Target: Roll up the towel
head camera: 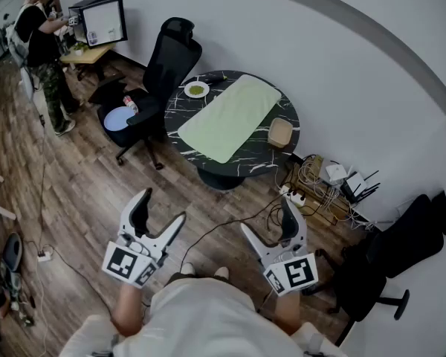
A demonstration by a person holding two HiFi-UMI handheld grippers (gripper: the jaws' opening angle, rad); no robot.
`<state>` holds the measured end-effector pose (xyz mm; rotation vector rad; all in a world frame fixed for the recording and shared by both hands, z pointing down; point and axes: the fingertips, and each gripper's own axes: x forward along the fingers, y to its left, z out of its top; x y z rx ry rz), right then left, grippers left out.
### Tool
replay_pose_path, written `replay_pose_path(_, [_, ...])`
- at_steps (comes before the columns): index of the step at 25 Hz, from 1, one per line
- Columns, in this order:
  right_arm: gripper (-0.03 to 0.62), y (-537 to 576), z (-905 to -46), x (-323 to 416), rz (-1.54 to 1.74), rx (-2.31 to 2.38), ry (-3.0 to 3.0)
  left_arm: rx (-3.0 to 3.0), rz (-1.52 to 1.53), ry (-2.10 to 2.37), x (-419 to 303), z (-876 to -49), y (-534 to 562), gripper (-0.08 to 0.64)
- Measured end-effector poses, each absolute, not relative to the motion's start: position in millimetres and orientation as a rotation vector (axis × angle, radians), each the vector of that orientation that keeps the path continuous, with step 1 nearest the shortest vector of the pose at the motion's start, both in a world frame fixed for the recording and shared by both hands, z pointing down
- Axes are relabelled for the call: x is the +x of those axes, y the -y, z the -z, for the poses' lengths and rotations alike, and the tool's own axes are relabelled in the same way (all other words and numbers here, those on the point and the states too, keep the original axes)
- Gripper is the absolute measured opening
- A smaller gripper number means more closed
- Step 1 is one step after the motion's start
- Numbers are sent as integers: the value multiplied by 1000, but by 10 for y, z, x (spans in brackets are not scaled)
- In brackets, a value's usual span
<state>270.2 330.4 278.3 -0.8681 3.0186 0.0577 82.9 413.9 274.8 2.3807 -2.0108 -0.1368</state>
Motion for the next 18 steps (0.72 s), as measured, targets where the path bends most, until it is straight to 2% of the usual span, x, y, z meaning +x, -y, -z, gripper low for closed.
replay_pose_path(4, [416, -3315, -2769, 2715, -72, -863, -3017, 2385, 141, 2008, 838, -2743, -4137, 353])
replay_pose_path(7, [312, -3381, -2756, 2677, -89, -796, -3033, 2384, 140, 2008, 835, -2742, -4139, 353])
replay_pose_path(8, [299, -3397, -2753, 2665, -90, -778, -3033, 2384, 140, 2008, 837, -2743, -4137, 353])
replay_pose_path(18, [299, -3464, -2707, 2643, -146, -733, -3014, 2397, 138, 2001, 861, -2747, -4156, 353])
